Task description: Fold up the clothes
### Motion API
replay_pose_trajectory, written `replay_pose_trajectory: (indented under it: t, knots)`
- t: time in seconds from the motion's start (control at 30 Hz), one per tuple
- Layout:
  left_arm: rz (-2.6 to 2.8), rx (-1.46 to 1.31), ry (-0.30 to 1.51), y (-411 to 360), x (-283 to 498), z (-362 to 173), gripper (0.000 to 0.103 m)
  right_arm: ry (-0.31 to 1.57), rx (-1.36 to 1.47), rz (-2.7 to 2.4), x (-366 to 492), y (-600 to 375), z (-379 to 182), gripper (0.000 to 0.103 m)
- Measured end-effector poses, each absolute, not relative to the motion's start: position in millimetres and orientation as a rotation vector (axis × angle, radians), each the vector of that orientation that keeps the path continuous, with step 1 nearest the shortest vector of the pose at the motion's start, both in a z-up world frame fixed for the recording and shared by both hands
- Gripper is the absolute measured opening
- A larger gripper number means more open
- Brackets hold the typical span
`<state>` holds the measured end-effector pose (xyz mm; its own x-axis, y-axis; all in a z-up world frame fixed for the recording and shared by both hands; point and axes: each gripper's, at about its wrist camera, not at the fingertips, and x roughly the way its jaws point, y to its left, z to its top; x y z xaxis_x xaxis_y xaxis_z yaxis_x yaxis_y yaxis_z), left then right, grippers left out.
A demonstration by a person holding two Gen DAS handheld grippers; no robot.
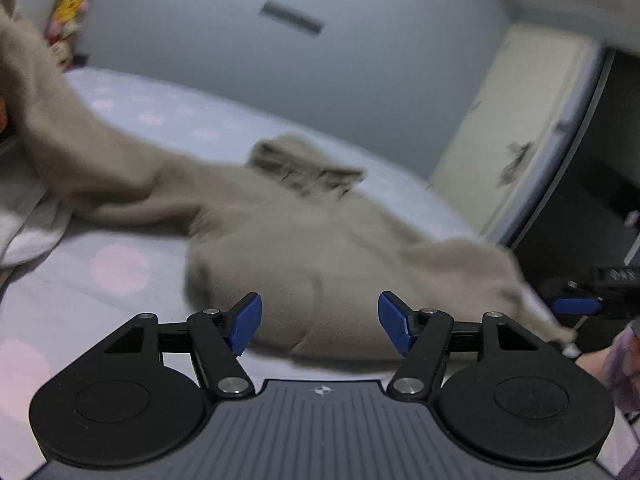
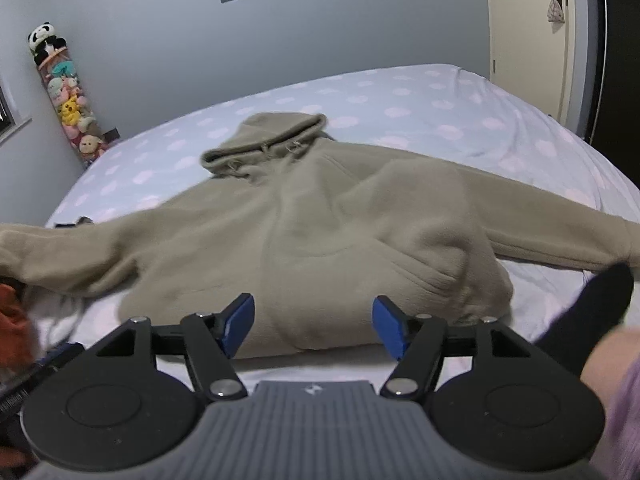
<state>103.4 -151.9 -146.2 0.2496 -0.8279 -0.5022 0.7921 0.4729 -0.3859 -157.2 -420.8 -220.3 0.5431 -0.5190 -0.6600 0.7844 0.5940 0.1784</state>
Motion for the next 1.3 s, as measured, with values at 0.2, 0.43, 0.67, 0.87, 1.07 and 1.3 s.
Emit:
replay_pose_trajectory:
  t: [0.2,0.43,0.67,0.87,1.07,1.3]
  knots:
    - [-1.020,-0.034,0.811,-161,116,-165,0.063,0.642,0.460,-0.870,-187,-463,-268,0.073]
    - [-0.930,-0.081,0.944,-197,146,-192,0.065,0.703,0.377,-0.869,-222,-538,-292,0.078]
    - [-0.919,-0.006,0.922,-227,161,-221,0.065,0.704,0.384,-0.758,-210,-578,-328,0.080]
    - [-0.983,0.035,0.853,-240,162,-232,0.055,0.704,0.286,-0.726,-184,-565,-336,0.029]
    - [-1.023,0.001,0.754,-236,153,-212,0.013,0.679,0.267,-0.720,-174,-541,-317,0.009]
    - [-1.077,-0.127,0.554,-206,138,-159,0.007,0.489,0.290,-0.664,-194,-491,-228,0.007]
